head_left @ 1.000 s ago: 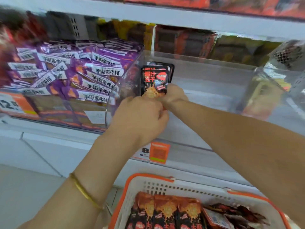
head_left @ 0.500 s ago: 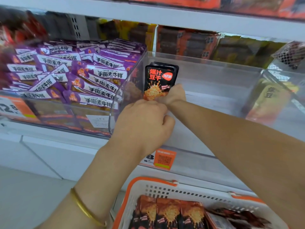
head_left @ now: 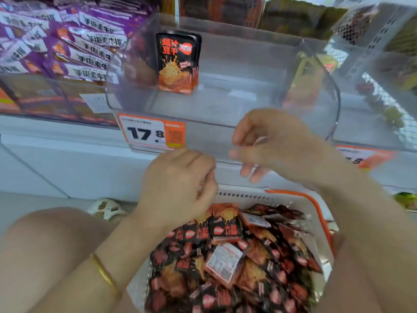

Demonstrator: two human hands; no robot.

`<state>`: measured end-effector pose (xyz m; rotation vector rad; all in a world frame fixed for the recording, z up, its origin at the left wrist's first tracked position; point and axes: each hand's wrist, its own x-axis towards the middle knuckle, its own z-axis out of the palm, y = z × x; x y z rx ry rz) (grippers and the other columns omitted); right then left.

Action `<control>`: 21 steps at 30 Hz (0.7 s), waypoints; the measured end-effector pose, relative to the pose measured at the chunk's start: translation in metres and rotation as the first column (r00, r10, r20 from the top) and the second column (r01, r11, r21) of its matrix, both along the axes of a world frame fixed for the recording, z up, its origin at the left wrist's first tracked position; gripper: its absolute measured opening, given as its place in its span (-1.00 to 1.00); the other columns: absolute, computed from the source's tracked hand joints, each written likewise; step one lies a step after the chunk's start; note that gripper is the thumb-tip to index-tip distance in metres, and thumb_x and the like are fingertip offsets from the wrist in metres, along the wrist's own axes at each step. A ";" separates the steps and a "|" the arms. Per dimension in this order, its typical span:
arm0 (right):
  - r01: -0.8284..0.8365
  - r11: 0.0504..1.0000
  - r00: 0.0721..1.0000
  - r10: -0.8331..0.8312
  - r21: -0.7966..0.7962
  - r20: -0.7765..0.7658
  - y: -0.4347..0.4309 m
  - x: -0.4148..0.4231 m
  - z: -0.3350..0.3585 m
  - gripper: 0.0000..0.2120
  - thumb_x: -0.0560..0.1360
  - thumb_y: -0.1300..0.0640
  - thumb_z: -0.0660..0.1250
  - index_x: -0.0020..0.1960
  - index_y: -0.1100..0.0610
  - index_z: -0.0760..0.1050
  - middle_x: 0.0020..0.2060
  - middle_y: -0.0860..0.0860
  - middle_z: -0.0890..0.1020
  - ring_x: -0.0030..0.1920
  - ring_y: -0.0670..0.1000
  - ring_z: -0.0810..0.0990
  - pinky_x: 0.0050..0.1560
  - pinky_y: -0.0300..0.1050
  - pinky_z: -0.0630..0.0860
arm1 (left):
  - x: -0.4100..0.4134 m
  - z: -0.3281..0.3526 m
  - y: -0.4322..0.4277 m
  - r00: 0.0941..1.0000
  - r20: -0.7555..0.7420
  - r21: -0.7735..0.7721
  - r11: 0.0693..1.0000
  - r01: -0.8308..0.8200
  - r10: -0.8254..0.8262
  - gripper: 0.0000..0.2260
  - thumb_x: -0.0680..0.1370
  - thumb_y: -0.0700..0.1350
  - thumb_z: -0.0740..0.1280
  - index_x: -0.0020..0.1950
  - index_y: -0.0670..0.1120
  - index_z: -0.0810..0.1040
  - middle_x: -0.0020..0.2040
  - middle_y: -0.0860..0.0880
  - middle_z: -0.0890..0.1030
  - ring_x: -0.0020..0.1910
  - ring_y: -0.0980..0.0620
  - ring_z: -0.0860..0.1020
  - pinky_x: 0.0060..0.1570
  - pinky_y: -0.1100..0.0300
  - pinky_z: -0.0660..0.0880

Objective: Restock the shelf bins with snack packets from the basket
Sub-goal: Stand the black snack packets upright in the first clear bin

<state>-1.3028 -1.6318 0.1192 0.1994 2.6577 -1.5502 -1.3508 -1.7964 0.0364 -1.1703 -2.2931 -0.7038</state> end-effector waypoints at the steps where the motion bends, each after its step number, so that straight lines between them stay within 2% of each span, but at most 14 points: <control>1: -0.044 0.999 0.989 0.040 0.028 0.145 0.003 0.013 -0.020 -0.88 0.46 0.35 0.37 -0.13 0.19 0.45 -0.34 0.11 0.51 -0.40 0.06 0.61 -0.37 0.04 0.59 | 0.006 -0.013 0.004 0.997 0.071 -0.102 0.995 -0.007 0.014 -0.78 0.44 -0.05 0.17 -0.23 -0.09 0.58 -0.34 -0.04 0.57 -0.31 -0.14 0.54 -0.41 0.08 0.44; 2: -0.100 0.989 0.956 0.066 0.106 0.286 0.006 0.019 -0.046 -0.92 0.47 0.32 0.36 -0.08 0.20 0.48 -0.28 0.12 0.54 -0.30 0.10 0.64 -0.29 0.01 0.59 | 0.011 -0.024 0.008 0.990 0.133 -0.201 0.979 -0.017 0.044 -0.76 0.43 -0.02 0.14 -0.24 -0.06 0.56 -0.35 -0.02 0.56 -0.31 -0.13 0.55 -0.44 0.09 0.44; 3: -0.190 0.947 0.914 0.074 0.259 0.399 0.011 0.018 -0.079 -0.91 0.48 0.27 0.36 -0.02 0.21 0.51 -0.17 0.12 0.57 -0.16 0.13 0.64 -0.20 -0.03 0.57 | 0.013 -0.034 0.012 0.979 0.187 -0.287 0.958 -0.021 0.078 -0.74 0.43 0.01 0.10 -0.23 -0.03 0.55 -0.33 0.00 0.56 -0.29 -0.11 0.55 -0.44 0.10 0.46; 4: -0.275 0.869 0.888 0.066 0.411 0.455 0.016 0.015 -0.116 -0.81 0.47 0.21 0.36 0.07 0.21 0.52 -0.06 0.12 0.59 -0.03 0.12 0.61 -0.10 -0.08 0.54 | 0.014 -0.042 0.016 0.967 0.231 -0.349 0.937 -0.024 0.111 -0.73 0.45 0.03 0.08 -0.20 -0.01 0.54 -0.28 0.02 0.57 -0.24 -0.08 0.56 -0.40 0.09 0.48; 6: -0.375 0.753 0.881 0.108 0.540 0.461 0.022 0.010 -0.186 -0.54 0.42 0.09 0.40 0.28 0.16 0.44 0.18 0.12 0.54 0.17 0.11 0.52 0.10 -0.04 0.50 | 0.011 -0.056 0.021 0.949 0.271 -0.410 0.911 -0.034 0.158 -0.76 0.50 0.04 0.09 -0.11 0.02 0.53 -0.18 0.05 0.58 -0.15 -0.02 0.55 -0.30 0.08 0.52; 8: -0.428 0.697 0.869 0.143 0.575 0.473 0.022 0.012 -0.241 -0.25 0.41 -0.07 0.43 0.47 0.15 0.20 0.41 0.12 0.33 0.38 0.15 0.33 0.30 0.10 0.39 | 0.009 -0.066 0.023 0.945 0.277 -0.421 0.906 -0.044 0.175 -0.81 0.51 0.02 0.12 -0.09 0.03 0.52 -0.16 0.05 0.58 -0.16 0.01 0.54 -0.25 0.06 0.53; 9: -0.456 0.647 0.861 0.149 0.610 0.486 0.021 0.016 -0.261 -0.18 0.43 -0.13 0.39 0.51 0.16 0.09 0.47 0.11 0.22 0.45 0.16 0.23 0.37 0.13 0.32 | 0.008 -0.068 0.024 0.942 0.283 -0.421 0.906 -0.047 0.180 -0.83 0.51 0.00 0.14 -0.09 0.03 0.52 -0.15 0.05 0.59 -0.17 0.01 0.54 -0.24 0.06 0.53; 10: -0.475 0.587 0.859 0.147 0.656 0.491 0.021 0.021 -0.274 -0.20 0.47 -0.14 0.35 0.52 0.17 0.07 0.49 0.12 0.18 0.46 0.15 0.19 0.39 0.13 0.28 | 0.007 -0.069 0.025 0.936 0.300 -0.421 0.906 -0.045 0.186 -0.84 0.52 -0.01 0.16 -0.08 0.03 0.52 -0.14 0.04 0.59 -0.17 0.01 0.54 -0.23 0.06 0.54; 13: -0.429 0.451 0.899 0.135 0.783 0.416 0.020 0.029 -0.289 -0.47 0.53 -0.04 0.31 0.39 0.17 0.28 0.35 0.13 0.40 0.34 0.15 0.35 0.27 0.05 0.39 | 0.006 -0.072 0.024 0.926 0.310 -0.474 0.879 -0.046 0.216 -0.82 0.53 -0.04 0.16 -0.06 0.03 0.55 -0.15 0.05 0.60 -0.17 0.03 0.56 -0.21 0.09 0.55; 15: -0.412 0.481 0.906 0.131 0.774 0.401 0.019 0.024 -0.278 -0.63 0.55 0.01 0.26 0.29 0.16 0.40 0.24 0.12 0.51 0.23 0.14 0.46 0.16 0.02 0.47 | 0.005 -0.076 0.023 0.946 0.257 -0.510 0.859 -0.041 0.198 -0.81 0.51 -0.04 0.14 -0.09 0.03 0.55 -0.19 0.06 0.60 -0.22 0.06 0.57 -0.20 0.10 0.56; 16: -0.386 0.525 0.916 0.121 0.759 0.382 0.019 0.020 -0.267 -0.69 0.57 0.03 0.21 0.24 0.16 0.44 0.19 0.11 0.55 0.18 0.14 0.52 0.10 0.00 0.50 | 0.004 -0.079 0.023 0.940 0.285 -0.523 0.853 -0.010 0.186 -0.83 0.51 -0.03 0.15 -0.08 0.03 0.54 -0.17 0.06 0.60 -0.21 0.06 0.57 -0.16 0.09 0.56; 18: -0.279 0.637 0.949 0.067 0.718 0.309 0.020 0.013 -0.238 -0.75 0.60 0.08 0.15 0.12 0.19 0.50 0.05 0.12 0.61 0.05 0.16 0.58 -0.06 -0.04 0.50 | 0.008 -0.082 0.024 0.844 0.511 -0.493 0.859 0.135 0.161 -0.86 0.52 0.00 0.24 0.05 0.04 0.48 -0.02 0.05 0.58 -0.03 0.03 0.56 -0.02 0.09 0.52; 20: -0.111 0.811 0.971 -0.036 0.574 0.238 0.024 0.009 -0.207 -0.77 0.59 0.16 0.14 -0.07 0.24 0.52 -0.06 0.19 0.62 -0.06 0.16 0.60 -0.13 -0.07 0.48 | 0.015 -0.081 0.027 0.705 0.688 -0.459 0.855 0.242 0.170 -0.54 0.46 0.11 0.37 0.30 0.01 0.37 0.20 0.02 0.48 0.18 0.01 0.46 0.14 0.09 0.45; 21: -0.027 0.906 0.964 -0.088 0.423 0.251 0.024 0.008 -0.193 -0.75 0.58 0.19 0.14 -0.15 0.29 0.52 -0.09 0.24 0.63 -0.10 0.18 0.60 -0.12 -0.02 0.52 | 0.019 -0.080 0.029 0.686 0.703 -0.474 0.843 0.255 0.189 -0.37 0.41 0.17 0.41 0.37 -0.01 0.27 0.28 0.01 0.40 0.26 0.01 0.39 0.19 0.09 0.42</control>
